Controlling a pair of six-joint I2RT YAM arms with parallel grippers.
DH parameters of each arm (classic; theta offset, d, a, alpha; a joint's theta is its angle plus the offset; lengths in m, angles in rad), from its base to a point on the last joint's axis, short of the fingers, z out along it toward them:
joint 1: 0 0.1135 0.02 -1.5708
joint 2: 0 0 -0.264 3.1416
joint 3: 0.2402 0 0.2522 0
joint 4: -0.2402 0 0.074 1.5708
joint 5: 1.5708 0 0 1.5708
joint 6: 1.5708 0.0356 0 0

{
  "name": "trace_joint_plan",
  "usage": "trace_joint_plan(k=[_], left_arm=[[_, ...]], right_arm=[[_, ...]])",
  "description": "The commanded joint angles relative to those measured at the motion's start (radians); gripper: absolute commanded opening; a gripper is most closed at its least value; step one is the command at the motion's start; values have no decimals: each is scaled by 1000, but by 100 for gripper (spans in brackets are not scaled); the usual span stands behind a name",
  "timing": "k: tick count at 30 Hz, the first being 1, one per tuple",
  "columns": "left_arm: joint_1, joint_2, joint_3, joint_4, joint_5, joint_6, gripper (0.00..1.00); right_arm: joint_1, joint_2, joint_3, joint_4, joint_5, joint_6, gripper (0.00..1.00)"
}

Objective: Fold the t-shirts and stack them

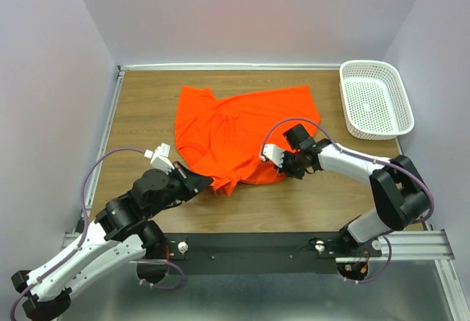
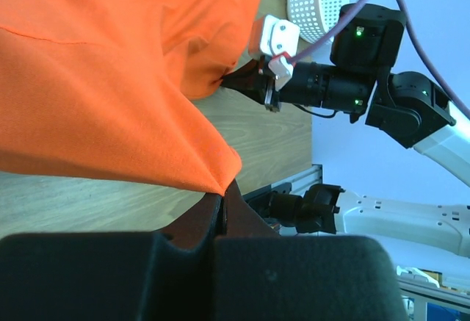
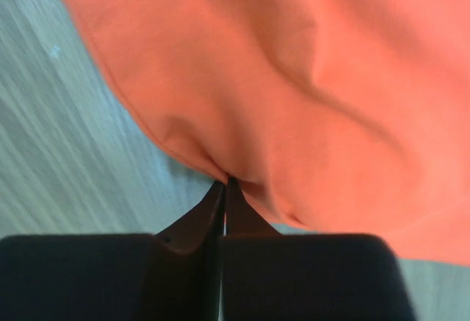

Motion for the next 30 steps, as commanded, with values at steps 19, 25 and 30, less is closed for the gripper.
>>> trace_joint_plan(k=[19,25,30], left_arm=[[-1,-67,86,-90,-17,82,0],[-1,-40,37,-79,71,139,0],[-1,-47,64,-119,9,138,0]], right_arm=[[7,-441,80,-484,42,-63,10],[7,-562,12,-389,126,10,74],[4,-484,35,-338,90,153,80]])
